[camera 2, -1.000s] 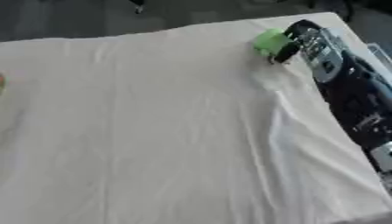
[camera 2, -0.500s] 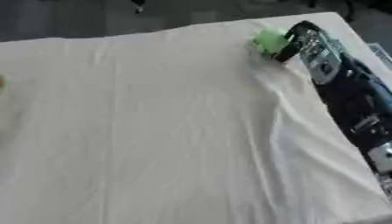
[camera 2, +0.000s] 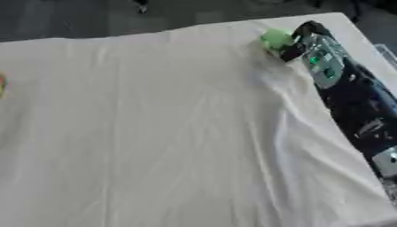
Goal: Pick up the objects with one hand, pass them to the other hand, and then place them into the box on the other side of the table.
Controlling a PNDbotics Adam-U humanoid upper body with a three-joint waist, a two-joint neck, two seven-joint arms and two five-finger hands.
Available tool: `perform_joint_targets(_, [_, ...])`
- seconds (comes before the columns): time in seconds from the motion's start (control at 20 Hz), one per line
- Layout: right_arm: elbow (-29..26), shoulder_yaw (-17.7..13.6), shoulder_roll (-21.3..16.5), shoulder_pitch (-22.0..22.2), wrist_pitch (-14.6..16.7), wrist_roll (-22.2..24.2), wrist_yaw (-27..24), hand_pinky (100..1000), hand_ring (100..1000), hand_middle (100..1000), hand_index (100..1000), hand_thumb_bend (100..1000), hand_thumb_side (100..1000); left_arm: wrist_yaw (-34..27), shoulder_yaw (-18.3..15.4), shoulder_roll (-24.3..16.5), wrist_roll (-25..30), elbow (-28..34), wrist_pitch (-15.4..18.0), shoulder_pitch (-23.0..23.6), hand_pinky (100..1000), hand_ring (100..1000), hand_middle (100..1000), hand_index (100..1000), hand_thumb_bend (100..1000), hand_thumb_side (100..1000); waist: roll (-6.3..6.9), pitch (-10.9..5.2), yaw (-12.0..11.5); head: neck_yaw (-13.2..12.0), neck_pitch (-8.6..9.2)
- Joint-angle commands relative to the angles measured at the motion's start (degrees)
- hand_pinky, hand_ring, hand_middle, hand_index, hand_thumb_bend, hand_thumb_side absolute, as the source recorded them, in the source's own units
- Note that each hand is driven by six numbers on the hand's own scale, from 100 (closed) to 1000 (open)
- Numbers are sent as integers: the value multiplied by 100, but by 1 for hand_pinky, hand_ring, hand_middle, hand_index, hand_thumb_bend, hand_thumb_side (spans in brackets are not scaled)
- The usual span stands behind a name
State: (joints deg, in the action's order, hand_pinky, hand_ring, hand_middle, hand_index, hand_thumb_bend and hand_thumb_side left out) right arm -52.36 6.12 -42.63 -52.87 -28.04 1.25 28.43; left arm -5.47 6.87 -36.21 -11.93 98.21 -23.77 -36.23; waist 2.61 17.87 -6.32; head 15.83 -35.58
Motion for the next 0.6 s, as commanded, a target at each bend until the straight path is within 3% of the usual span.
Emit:
perform_joint_targets(0.05, [-170,1,-142,-56,2,-201,-49,751,619,378,519,100,100,0,-91,-93,1,68,22,-74,633,695,627,732,416,603,-15,-156,5,11,24])
perform_joint_targets(0.6, [-636,41,-335,109,16,-426,-57,725,582,323,467,100,100,11,-91,-103,7,52,24,-54,631,693,626,731,411,603,-21,-205,49,-40,-21])
